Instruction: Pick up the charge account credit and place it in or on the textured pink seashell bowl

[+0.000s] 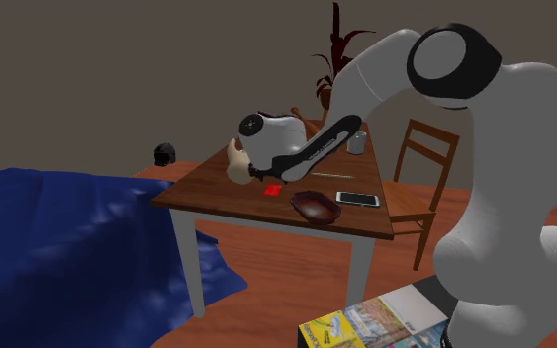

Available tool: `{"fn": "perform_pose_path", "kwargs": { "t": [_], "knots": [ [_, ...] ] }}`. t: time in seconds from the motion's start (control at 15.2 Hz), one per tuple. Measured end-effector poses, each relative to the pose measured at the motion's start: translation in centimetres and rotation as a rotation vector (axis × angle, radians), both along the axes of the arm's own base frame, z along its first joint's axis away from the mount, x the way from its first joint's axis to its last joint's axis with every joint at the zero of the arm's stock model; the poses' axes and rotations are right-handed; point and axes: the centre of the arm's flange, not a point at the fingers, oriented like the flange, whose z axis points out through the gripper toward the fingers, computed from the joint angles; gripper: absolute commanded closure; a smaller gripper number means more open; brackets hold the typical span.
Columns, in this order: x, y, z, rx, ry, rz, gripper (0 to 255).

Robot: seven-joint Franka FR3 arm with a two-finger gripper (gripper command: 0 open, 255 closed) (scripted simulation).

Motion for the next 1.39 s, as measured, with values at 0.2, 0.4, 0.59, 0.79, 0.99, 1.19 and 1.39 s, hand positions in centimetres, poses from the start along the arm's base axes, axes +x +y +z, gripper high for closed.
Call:
{"fn": "perform_pose_path", "kwargs": {
  "t": [0.2,0.4,0.59,0.79,0.99,1.19,1.39],
  "knots": [
    [1.1,-0.5,-1.1,-0.003,-0.005,-0.004,0],
    [1.9,-1.1,-2.3,-0.004,-0.007,-0.003,0],
    [2.1,-1.3,-2.6,-0.004,-0.006,-0.004,0],
    [2.1,-1.3,-2.6,-0.004,-0.006,-0.004,0],
    [2.1,-1.3,-2.4,-0.005,-0.01,-0.004,255],
    [2.1,-1.3,-2.3,-0.004,-0.012,-0.003,255],
    [2.1,-1.3,-2.3,-0.004,-0.012,-0.003,255]
  ]
}}
